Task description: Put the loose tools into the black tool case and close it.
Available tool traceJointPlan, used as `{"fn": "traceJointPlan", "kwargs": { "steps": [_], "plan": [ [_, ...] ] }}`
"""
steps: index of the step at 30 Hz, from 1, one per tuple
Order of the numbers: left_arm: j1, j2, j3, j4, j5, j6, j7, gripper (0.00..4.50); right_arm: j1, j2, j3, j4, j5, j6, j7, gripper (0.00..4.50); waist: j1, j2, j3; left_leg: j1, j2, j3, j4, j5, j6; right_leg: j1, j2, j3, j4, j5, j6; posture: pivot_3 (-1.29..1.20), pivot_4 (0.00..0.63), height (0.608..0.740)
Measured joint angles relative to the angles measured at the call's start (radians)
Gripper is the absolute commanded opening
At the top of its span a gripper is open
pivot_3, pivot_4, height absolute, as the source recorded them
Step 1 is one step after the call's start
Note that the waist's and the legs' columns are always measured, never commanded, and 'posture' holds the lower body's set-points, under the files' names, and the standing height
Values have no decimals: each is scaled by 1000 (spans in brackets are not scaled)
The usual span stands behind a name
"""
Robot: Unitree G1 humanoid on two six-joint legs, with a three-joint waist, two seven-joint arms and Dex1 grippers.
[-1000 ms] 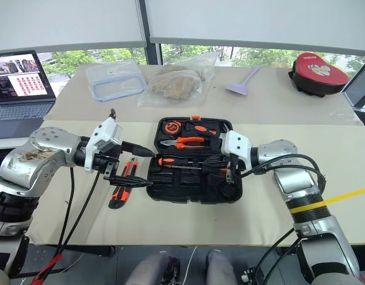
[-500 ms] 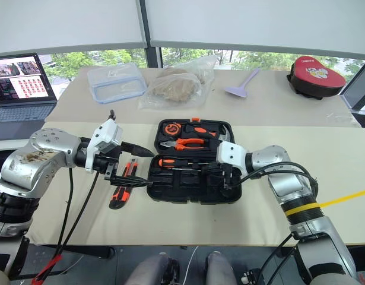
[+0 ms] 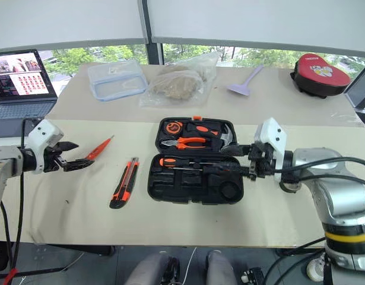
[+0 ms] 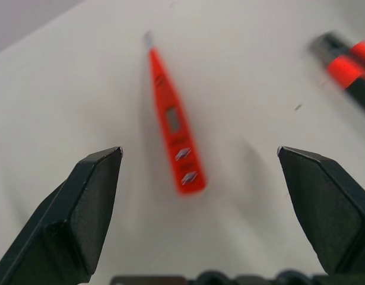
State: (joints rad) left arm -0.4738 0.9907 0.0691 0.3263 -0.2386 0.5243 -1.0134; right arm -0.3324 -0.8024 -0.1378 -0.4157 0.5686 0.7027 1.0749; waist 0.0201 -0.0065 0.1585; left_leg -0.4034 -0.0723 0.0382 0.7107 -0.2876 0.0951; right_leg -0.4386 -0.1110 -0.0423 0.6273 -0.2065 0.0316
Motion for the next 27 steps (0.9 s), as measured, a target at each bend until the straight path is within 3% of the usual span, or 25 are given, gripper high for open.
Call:
{"fn": "traceJointPlan", "kwargs": {
  "steps": [2,11,16,17,20,27],
  "plan": [
    [-36,-5,-15,56,16,2,2,4500,15,-4,-8,-37,25,28,-23,4477,3,-1,0,-1,0,0,1,0,0,0,0,0,1,0,0,0,150,728],
    [-315,-133,-178,343,159,-42,-18,4500,20,-7,-15,-115,85,71,-121,4477,8,-3,0,-3,-2,1,2,4,8,-1,3,-4,3,1,1,0,150,728],
    [-395,-168,-225,464,221,-72,-20,4500,22,-5,-15,-134,97,71,-162,4477,1,-4,0,-3,-2,1,2,4,8,-1,2,-4,3,1,1,0,150,728],
    [-406,-174,-226,480,227,-74,-21,3972,24,-5,-15,-143,105,71,-167,4500,1,-4,0,-3,-2,1,2,4,8,-1,2,-4,3,1,1,0,150,728],
    [-420,-189,-225,505,233,-88,-30,3105,28,-5,-15,-166,124,71,-183,4500,2,-4,0,-2,-2,0,2,4,8,-1,0,-3,3,1,1,0,150,728],
    [-416,-182,-209,505,232,-90,-67,514,71,-40,-50,-174,153,76,-204,4500,0,-5,0,-3,-1,0,2,4,8,-2,-1,1,3,1,1,0,150,728]
  ]
}}
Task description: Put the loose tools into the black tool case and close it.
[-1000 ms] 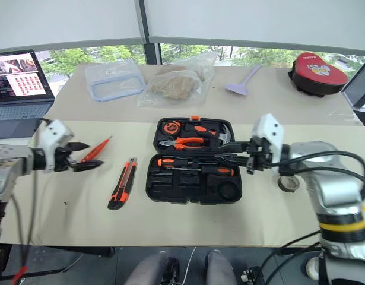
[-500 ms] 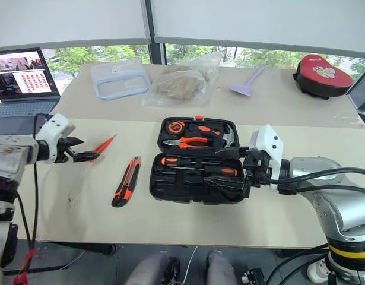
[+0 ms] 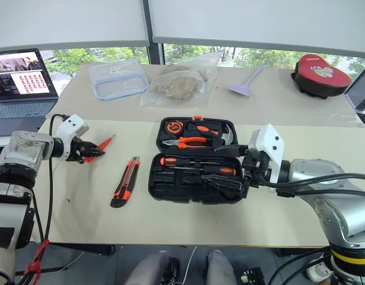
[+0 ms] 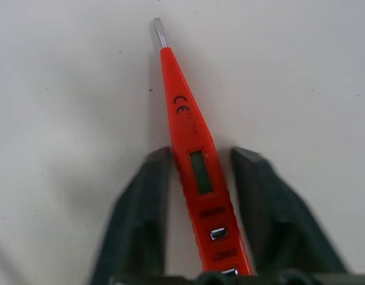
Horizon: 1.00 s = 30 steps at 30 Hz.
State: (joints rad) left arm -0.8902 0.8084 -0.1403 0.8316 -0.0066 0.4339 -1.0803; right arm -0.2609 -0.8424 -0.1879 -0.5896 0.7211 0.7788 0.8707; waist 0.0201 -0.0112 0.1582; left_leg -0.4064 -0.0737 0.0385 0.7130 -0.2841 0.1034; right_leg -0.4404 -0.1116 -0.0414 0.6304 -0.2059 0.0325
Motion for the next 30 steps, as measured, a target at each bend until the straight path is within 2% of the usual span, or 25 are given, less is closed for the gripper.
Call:
{"fn": "traceJointPlan", "kwargs": {
  "steps": [3,7,10,18,30],
  "plan": [
    [23,15,13,-128,-47,25,-93,429,44,-27,-42,-1,18,19,1,4500,4,-2,1,-3,0,-1,1,0,0,-1,-1,0,0,0,0,0,150,728],
    [43,22,16,-553,-206,72,-298,429,164,-86,-127,-17,70,48,41,4500,15,-3,1,-6,0,-4,4,-1,2,1,-2,0,-2,1,1,0,150,728],
    [42,-7,-66,-765,-237,92,-372,429,205,-87,-145,-34,77,48,38,4500,12,-2,0,-1,0,-2,4,-1,2,4,-1,1,-5,1,1,0,150,728],
    [21,-171,-273,-752,-138,103,-315,429,211,-67,-141,-73,87,48,-18,4500,13,-2,1,-2,1,-2,3,-1,2,3,0,1,-2,0,0,0,150,728],
    [-22,-278,-366,-625,-33,89,-282,429,276,-38,-146,-121,88,46,-75,4500,21,-2,1,-3,1,-3,6,-1,4,3,0,1,-2,0,0,0,150,728]
  ]
}}
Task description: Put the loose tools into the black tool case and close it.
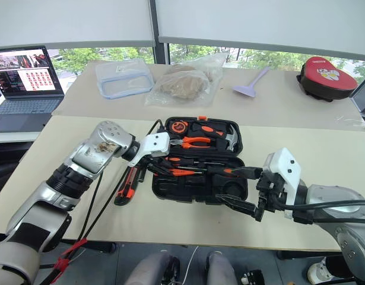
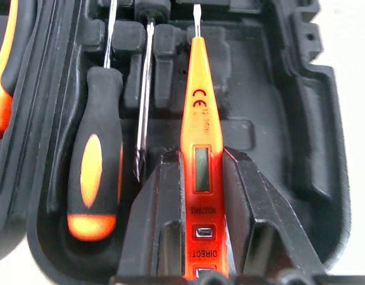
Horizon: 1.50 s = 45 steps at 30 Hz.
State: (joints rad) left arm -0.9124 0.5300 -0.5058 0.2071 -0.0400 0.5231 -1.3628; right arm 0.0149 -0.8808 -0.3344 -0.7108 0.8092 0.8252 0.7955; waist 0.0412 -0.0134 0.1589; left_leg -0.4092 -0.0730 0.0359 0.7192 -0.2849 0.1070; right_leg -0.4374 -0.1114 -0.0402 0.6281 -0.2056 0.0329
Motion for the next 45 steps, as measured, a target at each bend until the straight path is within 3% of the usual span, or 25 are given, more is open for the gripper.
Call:
{"fn": "traceJointPlan", "kwargs": {
  "steps": [10,12,13,18,20,22,30,45],
  "plan": [
    [-30,-69,-28,108,56,-61,25,429,7,6,-13,-8,30,-8,-22,4500,0,0,0,0,0,0,0,0,0,0,0,0,0,0,0,0,150,728],
    [-30,-69,-27,108,57,-61,20,1435,7,6,-18,-8,37,-8,-30,4500,0,0,0,0,0,0,1,0,0,0,-1,0,0,0,0,0,150,728],
    [-30,-67,-27,107,56,-60,14,1606,7,6,-21,-8,38,-8,-34,4500,0,0,0,0,0,0,1,0,0,0,-1,0,0,0,0,0,150,728],
    [-28,-59,12,52,-9,29,-34,3427,9,6,-23,-9,38,-8,-40,4500,-1,0,0,-1,0,0,1,0,0,-1,0,0,0,0,0,0,150,728],
    [-28,-47,57,15,-60,72,-55,3427,11,6,-23,-9,39,-8,-41,4500,-2,0,0,-1,0,0,1,0,0,-1,0,0,0,0,0,0,150,728],
    [-29,-26,99,-21,-104,107,-72,3112,14,6,-23,-9,38,-8,-40,4500,-4,0,0,-1,0,0,1,0,0,-1,0,0,1,0,0,0,150,728],
    [66,-27,163,-12,-136,30,-7,13,13,11,-16,-2,38,-10,-41,4500,0,0,0,0,0,0,1,0,0,0,0,0,1,0,0,0,150,728],
    [146,-92,135,60,-36,-201,150,13,4,12,3,15,38,-10,-46,4500,0,0,0,1,0,0,1,0,0,0,-1,1,0,0,0,0,150,728]
  ]
}}
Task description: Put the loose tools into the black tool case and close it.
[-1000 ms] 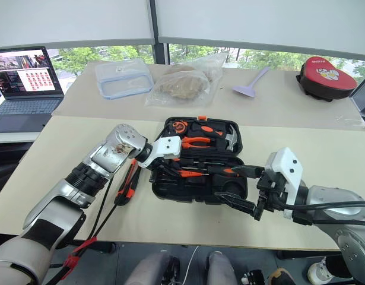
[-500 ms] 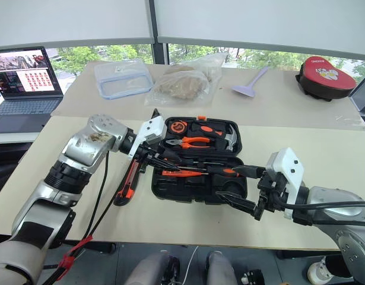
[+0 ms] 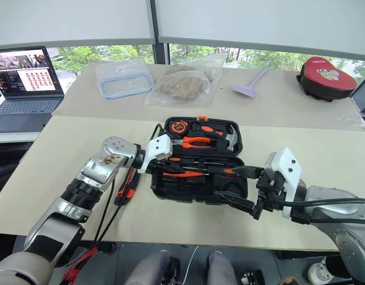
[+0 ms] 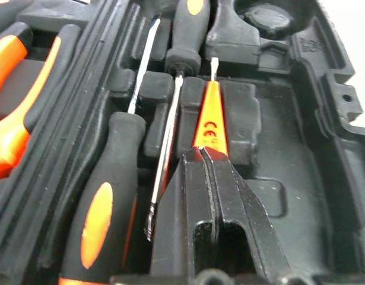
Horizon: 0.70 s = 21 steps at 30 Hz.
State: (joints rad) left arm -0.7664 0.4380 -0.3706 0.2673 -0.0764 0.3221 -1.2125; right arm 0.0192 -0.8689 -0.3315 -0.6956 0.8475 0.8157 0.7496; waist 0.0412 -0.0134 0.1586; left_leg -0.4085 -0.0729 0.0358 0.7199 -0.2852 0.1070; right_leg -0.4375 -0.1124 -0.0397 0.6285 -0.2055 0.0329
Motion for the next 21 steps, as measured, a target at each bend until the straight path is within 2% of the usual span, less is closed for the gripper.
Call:
{"fn": "traceJointPlan", "kwargs": {
  "steps": [11,21],
  "plan": [
    [75,77,19,-44,7,-86,7,13,1,11,0,0,1,0,-13,4500,-1,2,-4,4,0,0,-3,0,0,2,-1,1,-1,0,0,0,150,728],
    [75,28,54,-58,-49,-15,13,13,-13,11,12,21,0,0,-8,4500,0,2,-4,1,0,0,-2,0,0,1,0,0,-1,0,0,0,150,728]
  ]
}}
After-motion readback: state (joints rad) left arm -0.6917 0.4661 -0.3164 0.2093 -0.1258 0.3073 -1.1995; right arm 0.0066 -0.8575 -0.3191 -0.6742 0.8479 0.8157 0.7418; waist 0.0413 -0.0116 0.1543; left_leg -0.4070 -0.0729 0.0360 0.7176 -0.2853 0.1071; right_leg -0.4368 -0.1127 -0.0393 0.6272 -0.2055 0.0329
